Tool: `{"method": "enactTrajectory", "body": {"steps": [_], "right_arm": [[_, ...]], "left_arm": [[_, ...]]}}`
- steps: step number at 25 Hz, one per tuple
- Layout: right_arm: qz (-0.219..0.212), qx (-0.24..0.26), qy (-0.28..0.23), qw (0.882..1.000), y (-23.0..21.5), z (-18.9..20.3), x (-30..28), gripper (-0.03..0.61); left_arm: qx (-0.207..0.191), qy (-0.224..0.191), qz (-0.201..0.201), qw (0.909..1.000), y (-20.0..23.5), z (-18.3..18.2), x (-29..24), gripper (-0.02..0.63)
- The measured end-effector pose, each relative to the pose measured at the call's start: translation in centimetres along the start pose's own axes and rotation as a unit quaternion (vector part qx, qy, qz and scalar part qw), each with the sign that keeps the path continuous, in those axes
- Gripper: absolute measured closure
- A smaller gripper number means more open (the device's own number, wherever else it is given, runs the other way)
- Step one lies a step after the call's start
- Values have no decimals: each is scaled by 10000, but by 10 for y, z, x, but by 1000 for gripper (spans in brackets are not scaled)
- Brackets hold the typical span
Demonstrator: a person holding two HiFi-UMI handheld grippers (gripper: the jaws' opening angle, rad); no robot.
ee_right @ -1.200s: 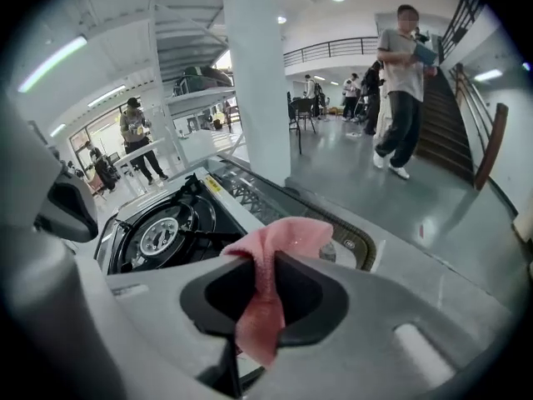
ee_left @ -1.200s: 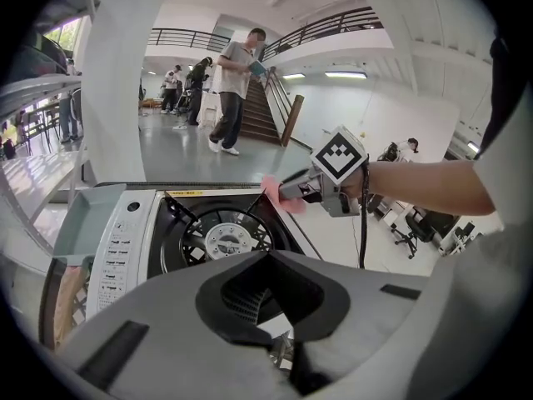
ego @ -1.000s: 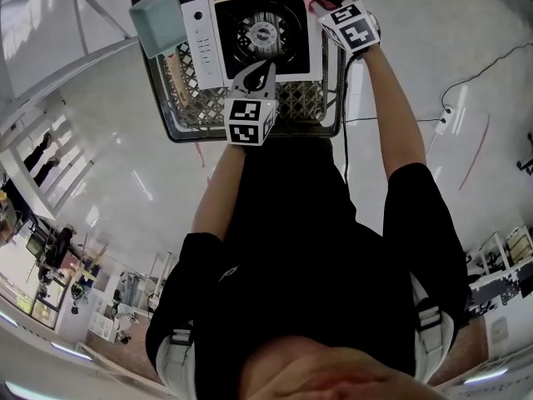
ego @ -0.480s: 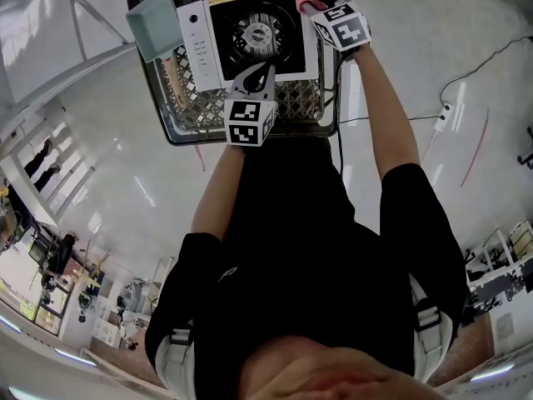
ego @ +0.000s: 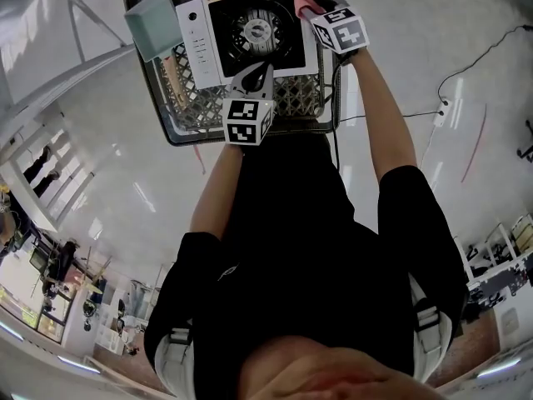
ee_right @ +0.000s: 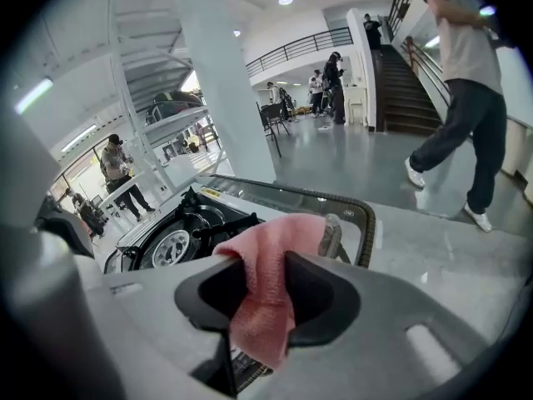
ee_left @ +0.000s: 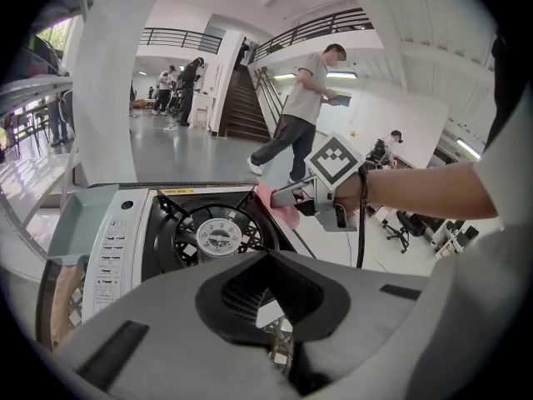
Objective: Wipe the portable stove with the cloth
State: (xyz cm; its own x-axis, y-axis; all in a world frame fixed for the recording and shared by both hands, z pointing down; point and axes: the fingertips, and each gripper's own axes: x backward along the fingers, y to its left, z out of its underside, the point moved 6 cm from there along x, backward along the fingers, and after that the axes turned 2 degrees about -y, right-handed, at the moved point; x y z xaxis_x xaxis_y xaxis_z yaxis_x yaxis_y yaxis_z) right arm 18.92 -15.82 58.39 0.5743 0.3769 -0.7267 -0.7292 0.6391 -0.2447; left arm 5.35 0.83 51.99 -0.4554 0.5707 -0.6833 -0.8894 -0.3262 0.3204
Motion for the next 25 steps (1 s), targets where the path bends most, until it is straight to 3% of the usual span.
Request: {"method": "enactTrajectory", "body": {"steps": [25], "right_arm": [[202, -503, 60, 9985, 38, 51, 32, 459]], "left_arm": [[-98, -14, 266, 9996, 2, 27, 28, 614]]}}
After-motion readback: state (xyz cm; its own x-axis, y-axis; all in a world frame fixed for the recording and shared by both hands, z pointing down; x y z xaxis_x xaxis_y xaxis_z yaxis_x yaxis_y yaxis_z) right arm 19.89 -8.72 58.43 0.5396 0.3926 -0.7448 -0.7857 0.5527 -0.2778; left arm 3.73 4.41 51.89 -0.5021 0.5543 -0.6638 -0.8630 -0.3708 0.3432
